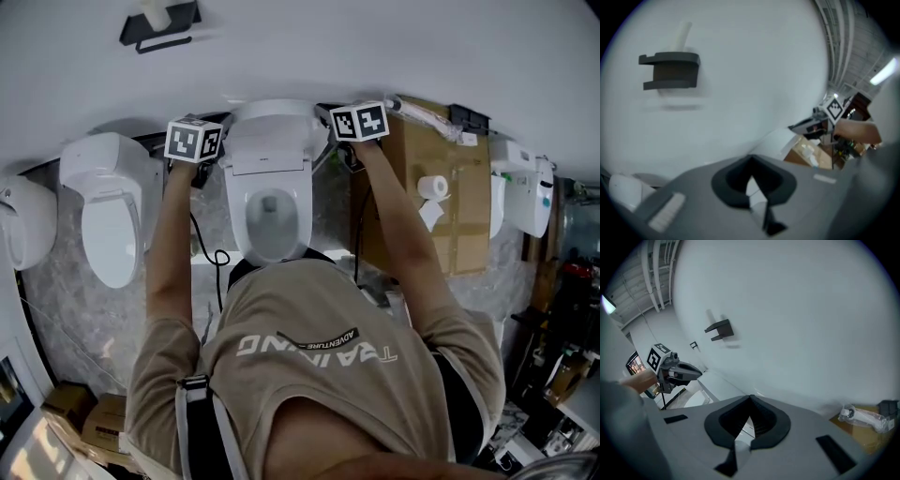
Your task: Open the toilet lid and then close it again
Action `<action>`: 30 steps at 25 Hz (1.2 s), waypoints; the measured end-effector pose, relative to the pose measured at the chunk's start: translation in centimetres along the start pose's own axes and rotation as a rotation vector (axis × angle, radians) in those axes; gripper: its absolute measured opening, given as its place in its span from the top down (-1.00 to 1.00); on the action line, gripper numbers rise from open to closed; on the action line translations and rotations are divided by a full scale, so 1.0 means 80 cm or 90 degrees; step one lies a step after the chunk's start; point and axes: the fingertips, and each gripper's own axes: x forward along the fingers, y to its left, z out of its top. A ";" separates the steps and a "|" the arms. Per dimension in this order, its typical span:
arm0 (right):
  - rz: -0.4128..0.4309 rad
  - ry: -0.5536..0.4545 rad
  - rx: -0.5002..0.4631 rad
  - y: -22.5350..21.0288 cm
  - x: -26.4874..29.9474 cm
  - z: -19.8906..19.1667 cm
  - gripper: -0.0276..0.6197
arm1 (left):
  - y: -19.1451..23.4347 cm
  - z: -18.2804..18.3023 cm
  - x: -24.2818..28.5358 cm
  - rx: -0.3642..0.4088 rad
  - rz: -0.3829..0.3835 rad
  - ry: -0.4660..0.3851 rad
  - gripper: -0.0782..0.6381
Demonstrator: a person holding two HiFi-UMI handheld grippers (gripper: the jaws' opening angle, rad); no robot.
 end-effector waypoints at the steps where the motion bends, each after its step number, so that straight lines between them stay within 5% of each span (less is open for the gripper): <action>1: -0.002 0.002 -0.005 -0.002 0.003 0.004 0.88 | 0.003 0.003 0.003 0.000 0.002 0.000 0.77; 30: -0.014 0.024 -0.010 -0.042 0.052 0.060 0.88 | 0.055 0.064 0.054 -0.029 0.051 -0.018 0.77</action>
